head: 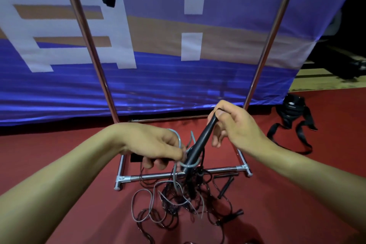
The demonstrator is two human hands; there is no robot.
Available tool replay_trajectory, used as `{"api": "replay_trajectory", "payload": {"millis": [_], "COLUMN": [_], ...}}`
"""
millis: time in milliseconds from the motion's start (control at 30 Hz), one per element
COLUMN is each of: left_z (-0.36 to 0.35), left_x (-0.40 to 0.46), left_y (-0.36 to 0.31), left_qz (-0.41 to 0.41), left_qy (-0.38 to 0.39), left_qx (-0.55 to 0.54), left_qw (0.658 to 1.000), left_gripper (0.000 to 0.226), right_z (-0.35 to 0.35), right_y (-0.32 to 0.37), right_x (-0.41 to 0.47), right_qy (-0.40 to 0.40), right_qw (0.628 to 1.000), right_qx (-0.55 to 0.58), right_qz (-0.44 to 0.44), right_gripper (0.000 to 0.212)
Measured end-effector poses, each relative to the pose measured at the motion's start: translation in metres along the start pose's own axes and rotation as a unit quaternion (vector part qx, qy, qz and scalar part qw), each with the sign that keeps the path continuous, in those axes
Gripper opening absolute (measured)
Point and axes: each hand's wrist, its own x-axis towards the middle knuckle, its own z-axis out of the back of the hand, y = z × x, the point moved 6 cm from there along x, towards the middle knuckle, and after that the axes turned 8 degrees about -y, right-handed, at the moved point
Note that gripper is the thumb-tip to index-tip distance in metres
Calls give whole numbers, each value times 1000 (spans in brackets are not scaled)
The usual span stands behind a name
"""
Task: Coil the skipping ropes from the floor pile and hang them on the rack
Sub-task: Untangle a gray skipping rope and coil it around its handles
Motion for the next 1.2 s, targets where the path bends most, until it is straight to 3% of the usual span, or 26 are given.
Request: {"api": "replay_trajectory", "payload": {"millis": [100,167,333,600,733,933,1033,1200], "left_z": [-1,-7,6,8,9,17,24,34], "left_x": [1,3,12,13,22,21,17,6], "left_y": [5,6,14,12,16,15,14,2], "left_qz": [38,18,7,51,-20,-79,-84,-125], "left_qy": [-23,-22,-158,-193,-243,-288,-310,-364], "left_qx": [115,128,74,2,57,153,171,183], "left_qw": [992,991,985,980,968,942,931,905], "left_gripper": [36,37,34,46,55,28,15,17], "right_z": [3,6,15,15,14,29,36,32], "right_y": [5,6,12,27,30,24,15,3], "right_x": [0,1,5,2,1,10,13,5], "right_qy": [12,10,8,2,5,-16,22,123], "right_qw": [997,995,997,994,993,993,988,942], "right_qx": [-59,-66,0,-18,-4,-37,-105,-268], "right_qz": [55,69,71,107,117,113,108,161], "right_gripper": [29,24,19,16,18,17,13,20]}}
